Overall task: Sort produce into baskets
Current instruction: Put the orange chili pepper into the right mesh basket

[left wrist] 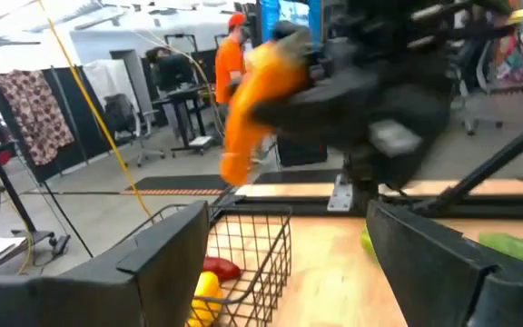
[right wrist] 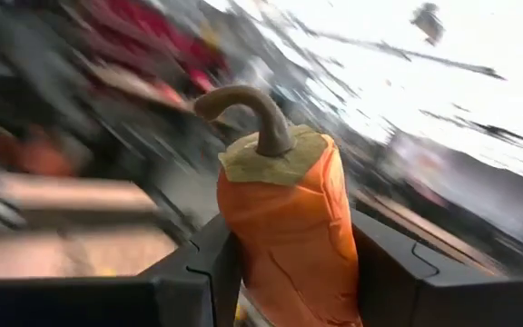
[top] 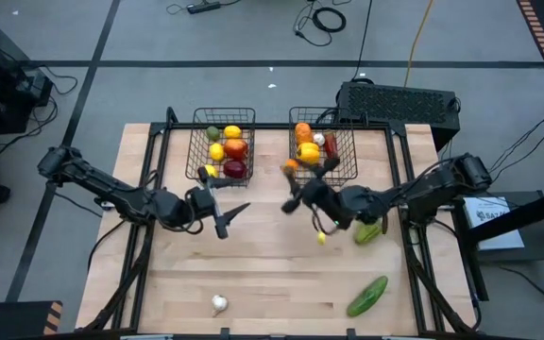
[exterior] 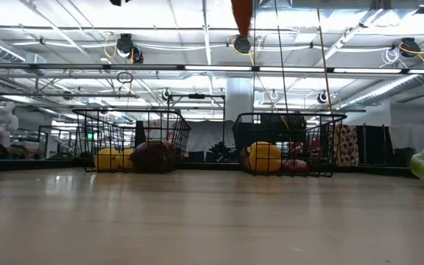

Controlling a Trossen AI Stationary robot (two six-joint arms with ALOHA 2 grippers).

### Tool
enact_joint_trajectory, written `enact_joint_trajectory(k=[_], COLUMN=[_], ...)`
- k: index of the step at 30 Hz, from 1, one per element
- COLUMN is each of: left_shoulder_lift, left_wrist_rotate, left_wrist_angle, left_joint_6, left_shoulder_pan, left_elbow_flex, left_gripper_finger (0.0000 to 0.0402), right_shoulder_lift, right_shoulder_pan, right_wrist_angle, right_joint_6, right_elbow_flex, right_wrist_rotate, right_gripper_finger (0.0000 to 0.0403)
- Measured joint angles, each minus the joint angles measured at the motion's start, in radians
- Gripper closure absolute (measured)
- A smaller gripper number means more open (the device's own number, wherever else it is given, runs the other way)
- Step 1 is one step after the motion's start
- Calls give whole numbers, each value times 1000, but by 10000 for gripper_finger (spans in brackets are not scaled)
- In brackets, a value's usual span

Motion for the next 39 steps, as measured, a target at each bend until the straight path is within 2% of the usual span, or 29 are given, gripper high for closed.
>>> enact_joint_trajectory(k=[4,7,14,18,24,28,39], left_shoulder_lift=[-3,-3,-3,-3,-3,-3,-3], left_wrist_rotate=[-19,-22,-22,-22,-23,-23,-22], left_wrist_angle=[-18,-20,-67,-72,-72,-71,-68], left_joint_6=[6,5,-11,-27,-29,-30,-55], left_shoulder_pan=[-5,-5,-5,-5,-5,-5,-5], left_elbow_flex=[0,0,0,0,0,0,0], left_gripper_finger=[96,96,96,96,96,96,96], right_shoulder_lift=[0,0,0,0,0,11,114], right_shoulder_pan=[-79,-157,-326,-385,-445,-476,-526], right_wrist_angle=[-135,-296,-762,-894,-1047,-1151,-1155], right_joint_6=[47,189,778,1015,1210,1300,1344], right_elbow_flex=[0,0,0,0,0,0,0], right_wrist_rotate=[151,197,188,126,28,9,-125], right_gripper_finger=[246,246,246,246,246,245,215])
